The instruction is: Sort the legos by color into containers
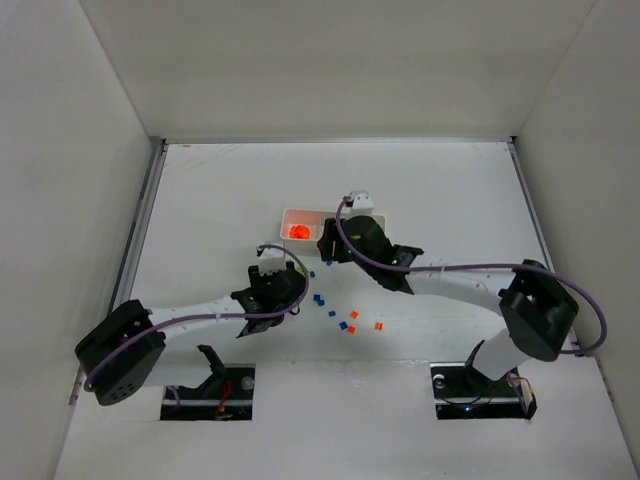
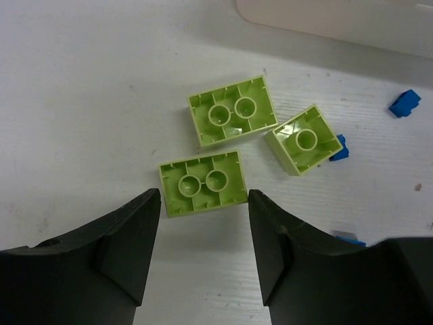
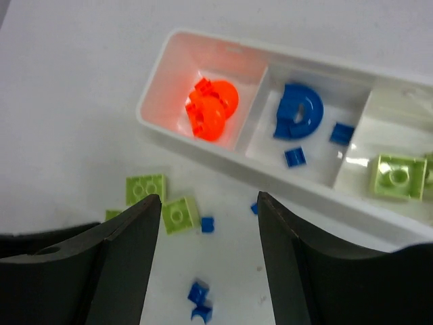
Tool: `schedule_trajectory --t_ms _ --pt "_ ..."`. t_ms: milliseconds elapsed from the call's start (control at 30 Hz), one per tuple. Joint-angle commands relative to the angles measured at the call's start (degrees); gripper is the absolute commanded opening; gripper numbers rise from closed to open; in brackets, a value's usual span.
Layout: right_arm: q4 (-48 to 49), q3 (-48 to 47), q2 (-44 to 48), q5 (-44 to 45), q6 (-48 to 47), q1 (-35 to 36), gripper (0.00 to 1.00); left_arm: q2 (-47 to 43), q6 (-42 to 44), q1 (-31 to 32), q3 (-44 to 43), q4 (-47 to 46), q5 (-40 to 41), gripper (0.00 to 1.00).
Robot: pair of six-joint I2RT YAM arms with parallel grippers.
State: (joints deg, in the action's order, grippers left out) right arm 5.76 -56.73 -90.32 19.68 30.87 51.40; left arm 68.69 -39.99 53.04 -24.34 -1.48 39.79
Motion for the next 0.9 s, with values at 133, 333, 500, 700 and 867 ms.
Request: schedule_trajectory --t_ms 133,333,500,700,867 --pt "4.0 12.94 11.38 2.47 0.94 1.2 0.66 5.05 0.08 -1.4 -4.05 -2.57 5.03 0.51" --pt "4.08 19.98 16.67 2.47 2.7 1.38 0.68 8.13 0.52 -2.28 -4.93 -3.27 4.86 0.49" --pt "3.91 24.12 18.95 2.29 3.76 3.13 0.71 9.45 0.44 -3.25 -5.02 -3.01 5.03 0.5" --pt "3.47 26.58 21.24 2.47 3.93 6.65 0.73 7.61 0.0 -3.24 -3.44 -3.8 5.74 0.57" --pt "3.47 26.41 21.33 2.47 4.55 7.79 0.73 9.27 1.31 -4.83 -4.31 -4.85 5.04 0.58"
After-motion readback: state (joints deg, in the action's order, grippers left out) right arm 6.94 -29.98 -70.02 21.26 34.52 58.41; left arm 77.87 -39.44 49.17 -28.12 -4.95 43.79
